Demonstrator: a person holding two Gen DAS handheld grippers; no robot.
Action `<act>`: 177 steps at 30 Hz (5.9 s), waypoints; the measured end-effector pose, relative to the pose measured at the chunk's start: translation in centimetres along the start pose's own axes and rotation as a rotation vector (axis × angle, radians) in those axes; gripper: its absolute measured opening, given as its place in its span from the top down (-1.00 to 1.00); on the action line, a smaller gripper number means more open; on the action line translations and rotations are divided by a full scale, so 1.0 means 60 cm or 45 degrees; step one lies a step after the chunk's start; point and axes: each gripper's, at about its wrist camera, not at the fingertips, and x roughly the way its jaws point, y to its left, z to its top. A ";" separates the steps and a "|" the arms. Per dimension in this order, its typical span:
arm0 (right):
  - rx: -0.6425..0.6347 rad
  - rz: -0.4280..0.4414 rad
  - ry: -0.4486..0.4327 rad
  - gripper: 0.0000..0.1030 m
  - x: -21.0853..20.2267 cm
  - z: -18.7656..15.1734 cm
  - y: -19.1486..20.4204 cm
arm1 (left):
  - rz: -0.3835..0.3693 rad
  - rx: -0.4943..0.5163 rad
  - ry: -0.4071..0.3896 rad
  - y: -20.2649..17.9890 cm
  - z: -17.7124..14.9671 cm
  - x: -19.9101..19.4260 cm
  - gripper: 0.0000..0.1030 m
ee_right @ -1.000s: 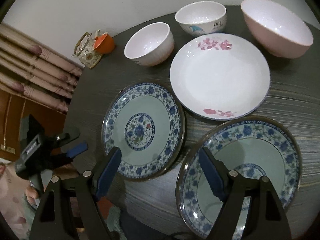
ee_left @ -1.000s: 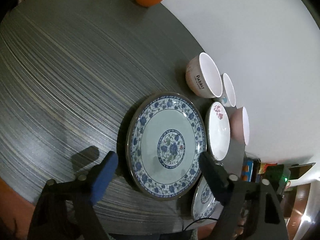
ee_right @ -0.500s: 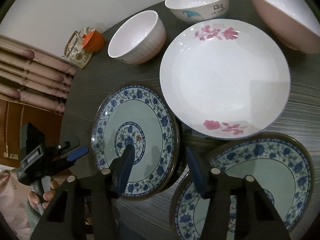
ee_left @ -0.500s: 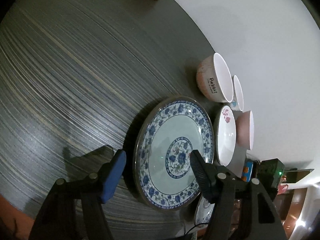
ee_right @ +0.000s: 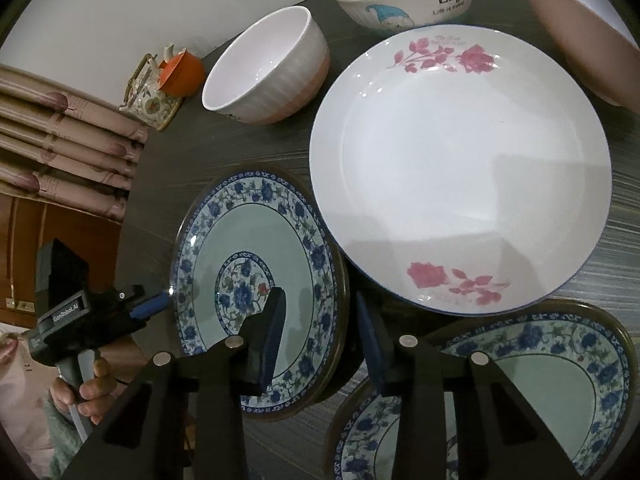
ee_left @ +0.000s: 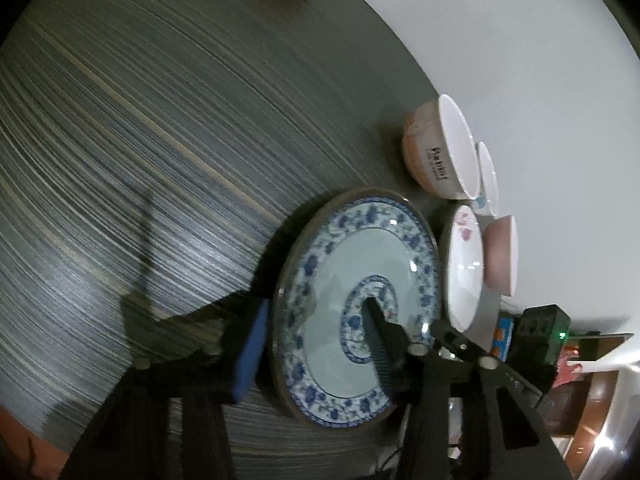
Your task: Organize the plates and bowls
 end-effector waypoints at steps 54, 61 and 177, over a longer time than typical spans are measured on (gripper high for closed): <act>-0.082 0.013 -0.054 0.70 0.027 -0.043 0.110 | 0.255 0.205 -0.112 0.009 0.017 -0.041 0.72; -0.083 0.004 -0.041 0.71 0.048 -0.048 0.117 | 0.276 0.199 -0.105 0.018 0.012 -0.023 0.70; 0.337 0.103 -0.226 0.26 -0.219 -0.223 -0.280 | 0.029 0.441 0.122 -0.307 -0.220 0.178 0.02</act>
